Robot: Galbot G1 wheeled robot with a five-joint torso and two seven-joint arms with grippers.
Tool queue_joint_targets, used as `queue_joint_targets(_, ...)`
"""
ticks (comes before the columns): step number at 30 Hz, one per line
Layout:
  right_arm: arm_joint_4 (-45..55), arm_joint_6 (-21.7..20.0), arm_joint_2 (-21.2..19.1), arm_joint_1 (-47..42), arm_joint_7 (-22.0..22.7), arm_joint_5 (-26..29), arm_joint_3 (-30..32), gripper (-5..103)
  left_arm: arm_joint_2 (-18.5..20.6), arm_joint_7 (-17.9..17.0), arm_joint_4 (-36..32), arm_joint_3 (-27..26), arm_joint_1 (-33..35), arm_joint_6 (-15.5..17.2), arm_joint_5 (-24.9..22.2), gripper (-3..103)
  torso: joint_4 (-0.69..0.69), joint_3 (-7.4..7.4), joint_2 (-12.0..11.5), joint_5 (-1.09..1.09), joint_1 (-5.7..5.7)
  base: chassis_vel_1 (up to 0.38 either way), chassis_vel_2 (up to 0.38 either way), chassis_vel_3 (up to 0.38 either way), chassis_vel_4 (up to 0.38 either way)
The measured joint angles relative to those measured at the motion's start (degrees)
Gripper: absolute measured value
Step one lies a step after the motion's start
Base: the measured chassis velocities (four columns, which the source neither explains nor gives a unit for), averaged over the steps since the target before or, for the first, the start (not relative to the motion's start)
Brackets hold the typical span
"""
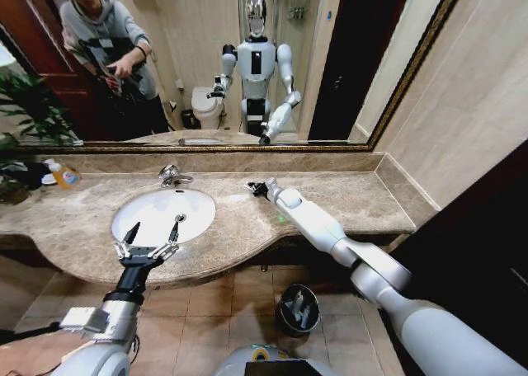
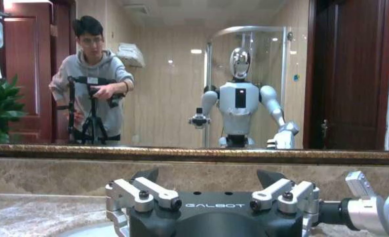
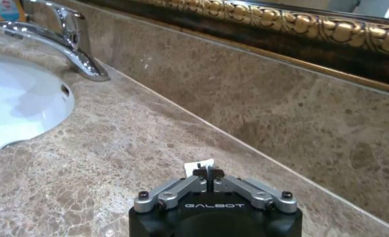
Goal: Pick up the trash from the sink and place it in the trash bin.
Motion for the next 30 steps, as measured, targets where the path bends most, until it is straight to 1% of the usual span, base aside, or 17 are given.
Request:
queue_joint_targets(8,6.18,-1.53,-3.05,-1.33,2.07,3.39,0.61,0,0.00,0.00,0.00,0.00,0.00,0.00,-0.01,100,-0.02,0.02,-0.01,0.00,0.02,0.000,0.000,0.000,0.000)
queue_joint_targets(11,13.21,-3.19,-6.76,-2.27,3.93,6.46,1.01,0,0.00,0.00,0.00,0.00,0.00,0.00,0.00,100,-0.02,0.01,-0.01,0.00,0.01,0.000,0.000,0.000,0.000)
queue_joint_targets(12,13.21,-3.19,-6.76,-2.27,3.93,6.46,1.01,0,0.00,0.00,0.00,0.00,0.00,0.00,0.00,100,-0.02,0.01,-0.01,0.00,0.01,0.000,0.000,0.000,0.000)
queue_joint_targets(14,17.91,-4.05,-9.43,-2.99,4.68,8.01,1.83,0,0.00,0.00,0.00,0.00,0.00,0.00,0.00,100,0.00,0.00,-0.01,0.00,0.01,0.000,0.000,0.000,0.000)
queue_joint_targets(15,17.91,-4.05,-9.43,-2.99,4.68,8.01,1.83,0,0.00,0.00,0.00,0.00,0.00,0.00,0.00,100,0.00,0.00,-0.01,0.00,0.01,0.000,0.000,0.000,0.000)
queue_joint_targets(17,22.02,-4.46,-12.42,-4.37,4.82,9.11,3.37,0,0.00,0.00,0.00,0.00,0.00,0.00,0.00,100,0.00,0.00,-0.01,0.01,0.01,0.000,0.000,0.000,0.000)
queue_joint_targets(18,22.02,-4.46,-12.42,-4.37,4.82,9.11,3.37,0,0.00,0.00,0.00,0.00,0.00,0.00,0.00,100,0.00,0.00,-0.01,0.01,0.01,0.000,0.000,0.000,0.000)
queue_joint_targets(20,26.13,-4.83,-16.13,-6.97,4.87,10.35,6.02,0,0.01,0.02,0.00,0.01,0.00,0.00,0.00,100,0.00,0.00,-0.01,0.01,0.01,0.000,0.000,0.000,0.000)
queue_joint_targets(22,32.41,-5.06,-22.02,-13.26,4.77,11.20,12.01,0,0.00,-0.01,0.00,-0.01,0.00,0.00,0.00,100,0.02,0.00,-0.01,0.05,0.01,0.000,0.000,0.000,0.000)
queue_joint_targets(23,32.41,-5.06,-22.02,-13.26,4.77,11.20,12.01,0,0.00,-0.01,0.00,-0.01,0.00,0.00,0.00,100,0.02,0.00,-0.01,0.05,0.01,0.000,0.000,0.000,0.000)
queue_joint_targets(24,35.72,-5.42,-24.79,-16.53,4.60,11.36,15.13,0,0.00,-0.01,0.00,0.00,0.00,0.00,0.00,100,0.00,0.00,-0.01,0.04,0.02,0.000,0.000,0.000,0.000)
queue_joint_targets(25,40.25,-5.54,-28.52,-21.00,4.38,11.51,19.13,0,-0.01,-0.01,0.00,0.00,0.00,0.00,-0.01,100,-0.01,0.00,-0.01,0.03,0.01,0.000,0.000,0.000,0.000)
queue_joint_targets(26,43.90,-5.21,-31.57,-24.80,4.60,11.91,21.91,0,0.00,-0.01,0.00,-0.01,0.00,0.00,0.00,100,-0.05,-0.01,-0.01,0.02,0.00,0.000,0.000,0.000,0.000)
queue_joint_targets(27,43.90,-5.21,-31.57,-24.80,4.60,11.91,21.91,0,0.00,-0.01,0.00,-0.01,0.00,0.00,0.00,100,-0.05,-0.01,-0.01,0.02,0.00,0.000,0.000,0.000,0.000)
queue_joint_targets(28,46.50,-4.80,-33.62,-27.68,4.94,12.35,23.73,0,0.00,0.01,0.01,0.00,0.00,0.00,0.00,100,-0.10,-0.01,0.00,0.02,-0.01,0.000,0.000,0.000,0.000)
queue_joint_targets(29,50.92,-4.14,-36.18,-33.21,5.11,13.04,27.14,0,0.01,0.02,0.00,0.01,0.00,0.00,0.00,100,-0.07,-0.02,0.01,0.02,-0.02,-0.035,-0.051,-0.015,-0.012)
queue_joint_targets(30,50.92,-4.14,-36.18,-33.21,5.11,13.04,27.14,0,0.01,0.02,0.00,0.01,0.00,0.00,0.00,100,-0.07,-0.02,0.01,0.02,-0.02,-0.035,-0.051,-0.015,-0.012)
